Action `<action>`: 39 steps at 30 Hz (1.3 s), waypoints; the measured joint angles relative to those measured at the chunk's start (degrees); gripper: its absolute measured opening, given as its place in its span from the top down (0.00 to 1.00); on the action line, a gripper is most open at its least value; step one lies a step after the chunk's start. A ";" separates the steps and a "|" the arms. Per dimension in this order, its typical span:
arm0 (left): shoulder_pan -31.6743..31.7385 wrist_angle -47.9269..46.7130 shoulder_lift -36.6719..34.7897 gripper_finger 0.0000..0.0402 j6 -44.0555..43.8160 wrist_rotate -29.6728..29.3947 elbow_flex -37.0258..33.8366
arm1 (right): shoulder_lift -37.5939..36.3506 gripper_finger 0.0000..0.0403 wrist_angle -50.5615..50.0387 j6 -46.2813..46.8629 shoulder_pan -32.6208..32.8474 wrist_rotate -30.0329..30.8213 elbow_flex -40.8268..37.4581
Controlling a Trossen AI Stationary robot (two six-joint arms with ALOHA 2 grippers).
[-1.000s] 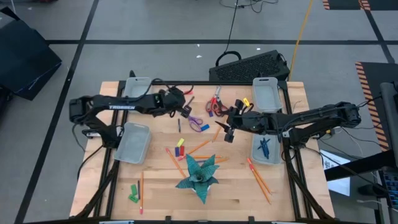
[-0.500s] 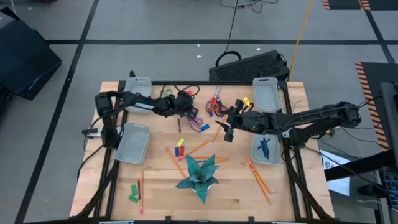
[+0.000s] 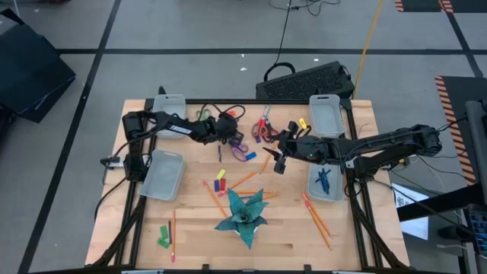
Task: Sort crayons/erasers/pens/pencils in bins
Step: Put the blue crayon into the bottom right gray bin
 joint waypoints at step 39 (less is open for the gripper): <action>-5.57 -7.65 -24.13 0.95 8.99 -2.12 -0.46 | 0.00 0.53 0.14 0.79 0.00 -1.46 0.00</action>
